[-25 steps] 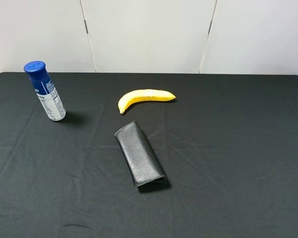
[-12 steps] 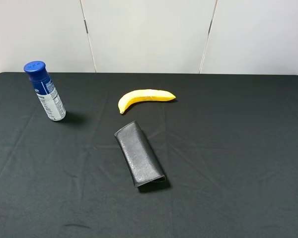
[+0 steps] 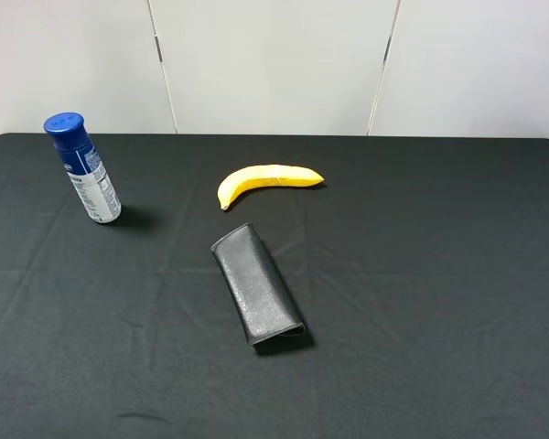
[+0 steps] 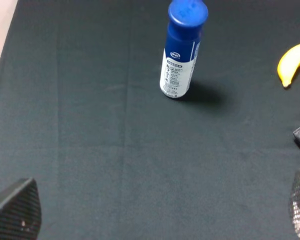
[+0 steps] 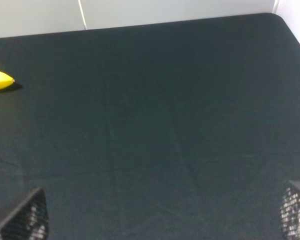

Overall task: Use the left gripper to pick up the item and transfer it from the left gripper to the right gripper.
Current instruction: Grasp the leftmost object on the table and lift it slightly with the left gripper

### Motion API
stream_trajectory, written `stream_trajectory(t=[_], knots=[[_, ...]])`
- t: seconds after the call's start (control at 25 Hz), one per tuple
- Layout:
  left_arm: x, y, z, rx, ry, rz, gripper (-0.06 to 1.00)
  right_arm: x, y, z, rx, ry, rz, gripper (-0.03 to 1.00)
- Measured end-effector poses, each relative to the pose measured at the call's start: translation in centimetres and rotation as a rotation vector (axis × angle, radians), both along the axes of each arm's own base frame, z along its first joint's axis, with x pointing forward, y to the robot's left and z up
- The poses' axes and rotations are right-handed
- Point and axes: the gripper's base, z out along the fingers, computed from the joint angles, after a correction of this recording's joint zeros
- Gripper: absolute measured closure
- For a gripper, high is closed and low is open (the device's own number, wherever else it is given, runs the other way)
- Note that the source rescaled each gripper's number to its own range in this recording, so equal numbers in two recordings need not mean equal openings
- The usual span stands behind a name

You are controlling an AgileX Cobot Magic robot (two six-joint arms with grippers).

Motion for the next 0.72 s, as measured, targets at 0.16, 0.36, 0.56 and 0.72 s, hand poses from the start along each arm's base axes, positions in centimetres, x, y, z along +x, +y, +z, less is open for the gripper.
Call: stream_trajectory(t=[0.16, 0.36, 0.56, 0.72], knots=[[4.1, 0.3, 2.1, 0.01, 0.053, 0.006, -0.06, 0.0, 0.0, 0.0, 0.0, 0.0, 0.0, -0.03], [11.7, 0.8, 4.5, 0.022, 0.107, 0.001, -0.06, 0.0, 0.0, 0.0, 0.0, 0.0, 0.0, -0.03], [18.1, 1.1, 2.6, 0.019, 0.223, -0.002, -0.05, 0.0, 0.0, 0.0, 0.0, 0.0, 0.0, -0.03], [22.1, 1.3, -1.1, 0.01, 0.36, -0.005, -0.05, 0.0, 0.0, 0.0, 0.0, 0.0, 0.0, -0.03]])
